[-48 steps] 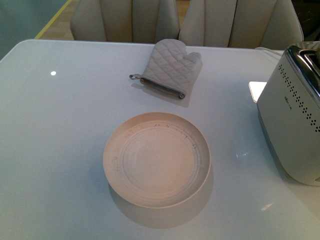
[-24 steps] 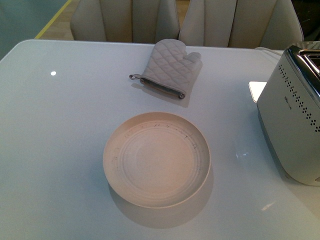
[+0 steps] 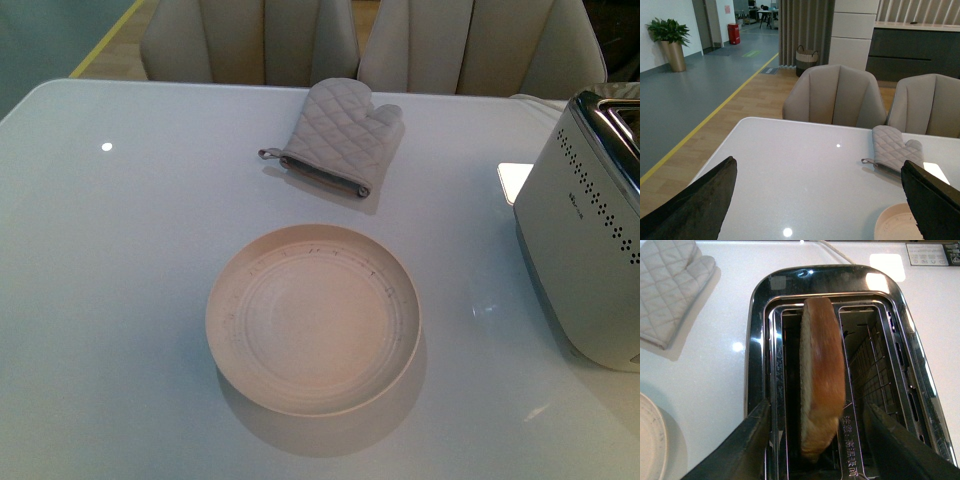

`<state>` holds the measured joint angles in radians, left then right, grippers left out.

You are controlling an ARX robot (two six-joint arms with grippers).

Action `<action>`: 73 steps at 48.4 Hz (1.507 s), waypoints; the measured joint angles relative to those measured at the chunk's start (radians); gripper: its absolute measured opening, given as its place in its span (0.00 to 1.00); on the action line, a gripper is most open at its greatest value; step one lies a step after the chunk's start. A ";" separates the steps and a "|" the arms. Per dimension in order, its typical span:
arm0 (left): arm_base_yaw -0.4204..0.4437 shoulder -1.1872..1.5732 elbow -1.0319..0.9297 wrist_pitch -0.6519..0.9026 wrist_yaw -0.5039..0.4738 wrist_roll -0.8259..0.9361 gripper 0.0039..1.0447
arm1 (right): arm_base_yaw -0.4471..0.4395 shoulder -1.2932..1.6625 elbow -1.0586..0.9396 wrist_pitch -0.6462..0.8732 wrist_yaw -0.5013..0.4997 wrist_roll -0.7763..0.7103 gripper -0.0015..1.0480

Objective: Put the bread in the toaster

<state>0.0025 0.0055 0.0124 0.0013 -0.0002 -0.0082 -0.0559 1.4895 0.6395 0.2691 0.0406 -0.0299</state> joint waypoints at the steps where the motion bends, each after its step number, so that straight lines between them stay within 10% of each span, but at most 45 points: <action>1: 0.000 0.000 0.000 0.000 0.000 0.000 0.94 | -0.001 -0.003 0.000 0.000 0.000 0.000 0.58; 9: 0.000 0.000 0.000 0.000 0.000 0.000 0.94 | -0.021 -0.172 -0.032 -0.002 0.003 0.030 0.92; 17: 0.000 0.000 0.000 0.000 0.000 0.000 0.94 | -0.034 -0.408 -0.089 -0.013 0.048 0.039 0.91; 22: 0.000 0.000 0.000 0.000 0.000 0.000 0.94 | -0.051 -0.607 -0.251 0.235 -0.138 0.036 0.69; 41: 0.000 0.000 0.000 0.000 0.000 0.000 0.94 | 0.050 -0.789 -0.469 0.258 -0.045 0.035 0.03; 73: 0.000 0.000 0.000 0.000 0.000 0.000 0.94 | 0.052 -1.109 -0.622 0.102 -0.042 0.034 0.02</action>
<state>0.0025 0.0055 0.0124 0.0013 -0.0002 -0.0082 -0.0036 0.3805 0.0177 0.3714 -0.0010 0.0036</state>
